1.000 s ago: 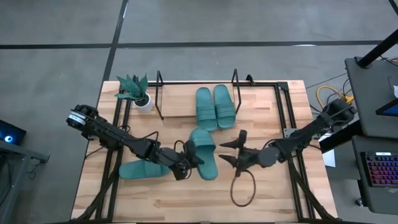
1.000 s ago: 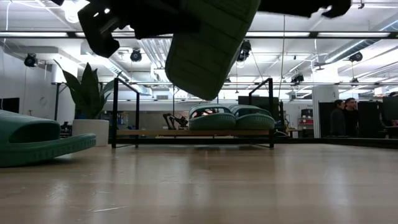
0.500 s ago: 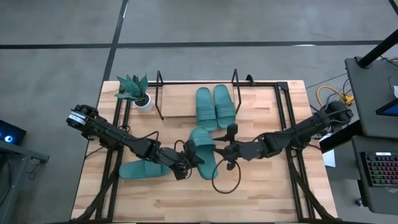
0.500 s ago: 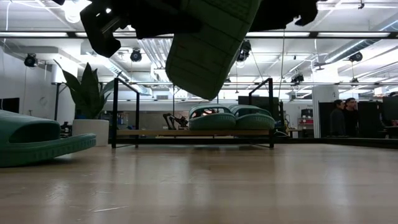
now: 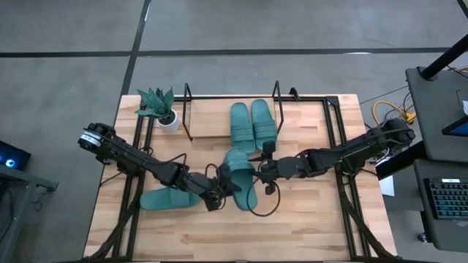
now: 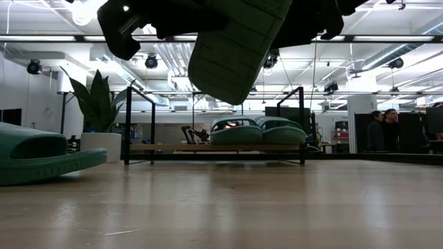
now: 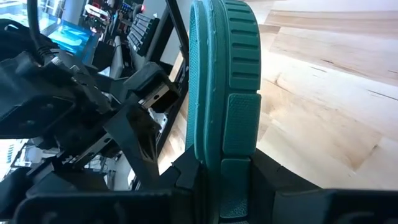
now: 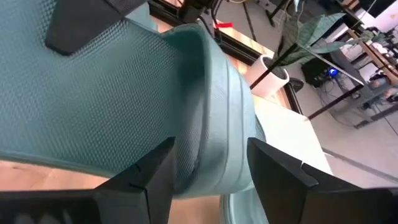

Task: Pick and place slides into the shelf
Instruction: Put the slipper on the shelf

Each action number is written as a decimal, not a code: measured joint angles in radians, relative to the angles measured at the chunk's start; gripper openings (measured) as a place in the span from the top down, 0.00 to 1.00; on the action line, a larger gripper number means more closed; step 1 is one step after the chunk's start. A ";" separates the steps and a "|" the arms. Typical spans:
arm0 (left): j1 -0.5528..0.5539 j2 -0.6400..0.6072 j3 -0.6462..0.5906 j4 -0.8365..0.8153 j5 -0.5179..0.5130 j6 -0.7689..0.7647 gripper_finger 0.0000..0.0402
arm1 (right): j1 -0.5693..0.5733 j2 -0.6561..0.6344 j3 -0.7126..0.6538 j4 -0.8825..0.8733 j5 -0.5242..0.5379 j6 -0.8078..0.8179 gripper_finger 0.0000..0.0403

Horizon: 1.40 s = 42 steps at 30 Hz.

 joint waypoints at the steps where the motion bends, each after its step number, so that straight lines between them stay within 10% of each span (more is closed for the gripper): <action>1: 0.000 0.000 0.000 0.000 0.001 0.001 0.86 | -0.003 0.000 0.000 -0.001 -0.012 -0.011 0.55; 13: 0.000 0.000 0.000 0.001 0.038 -0.008 0.86 | -0.008 0.000 0.000 -0.030 -0.087 -0.033 0.95; 42: -0.015 -0.233 0.022 -0.378 -0.134 -0.575 0.69 | -0.007 0.001 -0.006 0.038 0.149 -0.108 0.98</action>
